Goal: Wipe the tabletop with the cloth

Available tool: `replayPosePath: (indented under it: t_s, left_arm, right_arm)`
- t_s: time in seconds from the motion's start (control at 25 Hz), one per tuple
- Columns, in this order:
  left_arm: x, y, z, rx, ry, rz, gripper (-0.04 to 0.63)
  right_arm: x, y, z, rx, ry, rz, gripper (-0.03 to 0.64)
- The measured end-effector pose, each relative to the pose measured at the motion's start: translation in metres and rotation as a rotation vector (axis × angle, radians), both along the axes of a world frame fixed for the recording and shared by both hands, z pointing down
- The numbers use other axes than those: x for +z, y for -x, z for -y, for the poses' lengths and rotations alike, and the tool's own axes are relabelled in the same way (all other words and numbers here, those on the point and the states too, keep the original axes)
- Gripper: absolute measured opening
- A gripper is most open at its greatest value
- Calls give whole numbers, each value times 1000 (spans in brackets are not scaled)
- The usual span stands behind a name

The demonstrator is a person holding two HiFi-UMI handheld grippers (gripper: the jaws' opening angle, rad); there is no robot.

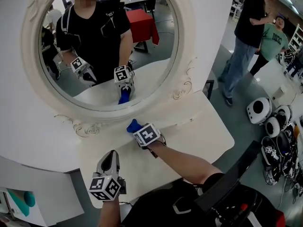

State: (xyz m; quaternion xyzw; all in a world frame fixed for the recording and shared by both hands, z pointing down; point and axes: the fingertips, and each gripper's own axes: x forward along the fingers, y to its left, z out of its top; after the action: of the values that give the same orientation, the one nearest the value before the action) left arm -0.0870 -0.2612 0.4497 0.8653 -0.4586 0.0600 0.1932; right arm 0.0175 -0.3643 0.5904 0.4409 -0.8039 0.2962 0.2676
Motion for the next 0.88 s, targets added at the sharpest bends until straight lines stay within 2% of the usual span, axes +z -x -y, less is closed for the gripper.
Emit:
replayPosePath:
  t_s: [0.32, 0.88]
  left_arm:
    - [-5, -57, 8, 32, -10, -2, 8]
    - [-7, -134, 5, 109, -17, 13, 8]
  right_arm:
    - [-1, -60, 4, 27, 3, 4, 130]
    - [0, -150, 0, 94, 9, 6, 130]
